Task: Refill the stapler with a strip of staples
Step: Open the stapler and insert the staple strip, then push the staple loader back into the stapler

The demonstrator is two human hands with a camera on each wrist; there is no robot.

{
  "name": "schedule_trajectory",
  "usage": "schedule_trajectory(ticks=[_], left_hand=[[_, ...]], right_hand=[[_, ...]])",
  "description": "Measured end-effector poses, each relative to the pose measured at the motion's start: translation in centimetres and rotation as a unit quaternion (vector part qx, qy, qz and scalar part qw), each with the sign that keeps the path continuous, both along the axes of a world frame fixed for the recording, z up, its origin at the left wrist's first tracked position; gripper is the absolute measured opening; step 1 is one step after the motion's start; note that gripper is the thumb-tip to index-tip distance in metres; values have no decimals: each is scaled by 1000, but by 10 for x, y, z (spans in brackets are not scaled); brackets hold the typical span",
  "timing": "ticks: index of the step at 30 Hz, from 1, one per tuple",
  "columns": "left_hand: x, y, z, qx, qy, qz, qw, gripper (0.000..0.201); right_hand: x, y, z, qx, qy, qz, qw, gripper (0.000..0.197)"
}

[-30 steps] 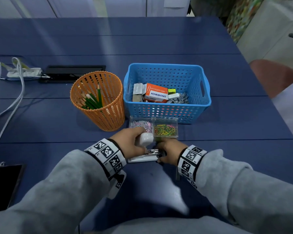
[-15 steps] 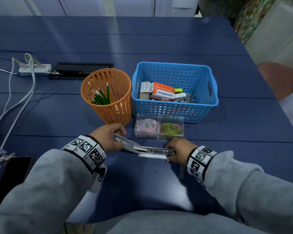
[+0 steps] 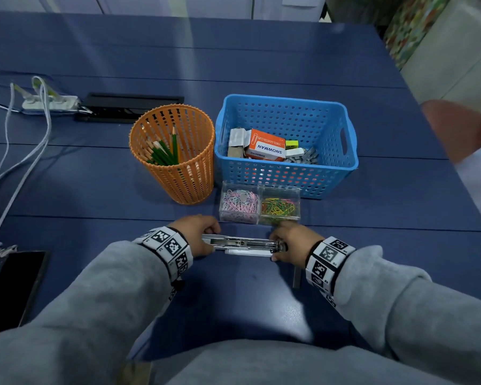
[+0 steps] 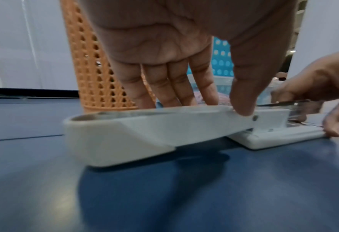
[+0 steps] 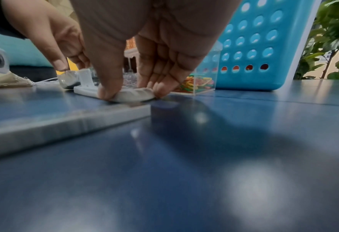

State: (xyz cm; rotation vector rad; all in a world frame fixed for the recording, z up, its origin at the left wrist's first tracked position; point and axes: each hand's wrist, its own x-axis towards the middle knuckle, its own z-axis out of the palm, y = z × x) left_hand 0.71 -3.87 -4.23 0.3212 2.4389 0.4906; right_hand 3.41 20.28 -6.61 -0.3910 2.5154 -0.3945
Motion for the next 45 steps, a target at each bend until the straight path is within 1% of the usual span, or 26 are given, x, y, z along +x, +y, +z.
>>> schedule_trajectory(ticks=[3,6,9,11,14,17,19,20,21,22,23,24,26,27,29,30,32,34,38,41,45], left_hand=[[2,14,-3,-6,11,-40,999,37],[3,20,-8,-9,21,-57,998,36],[4,22,-12,-20,27,-71,997,35],[4,21,-13,-20,29,-68,997,34],[5,20,-13,-3,31,-60,998,32],[5,19,-13,4,28,-56,998,32],[4,18,-13,5,24,-54,998,33],[5,18,-13,6,22,-54,998,33],[5,17,-12,6,21,-53,998,32],[5,17,-12,6,21,-51,998,32],[5,17,-12,5,22,-50,999,32],[5,16,-12,5,20,-49,999,32],[5,16,-11,5,19,-50,999,32],[5,16,-11,5,19,-50,999,32],[5,15,-12,4,20,-48,999,33],[5,16,-12,1,19,-49,999,33],[4,16,-12,-3,16,-50,999,34],[5,16,-12,-4,16,-50,999,34],[5,16,-12,-5,18,-49,999,34],[5,16,-12,-5,17,-51,999,35],[6,15,-14,-2,19,-50,999,35]], right_hand=[[0,9,7,-11,2,10,1000,48],[4,30,22,-9,18,30,999,37],[13,47,31,32,23,111,993,33],[19,49,30,44,14,171,984,37],[22,45,27,79,4,224,971,42],[25,37,27,68,10,244,967,33],[29,38,23,58,49,268,961,23],[31,41,19,67,54,272,958,18],[32,43,16,71,61,271,958,14],[32,44,12,67,84,275,955,14],[32,43,12,62,87,275,955,14],[31,41,16,47,72,257,963,13],[30,38,25,13,47,167,985,14],[29,35,29,-19,54,116,992,15],[24,26,38,-82,85,36,992,14],[21,21,39,-103,105,19,989,14],[13,7,39,-101,116,25,988,18],[8,-3,36,-74,111,45,990,23],[7,-17,31,-69,135,75,986,19],[6,-24,29,-23,111,80,990,22],[4,-27,26,-10,95,71,993,27]])
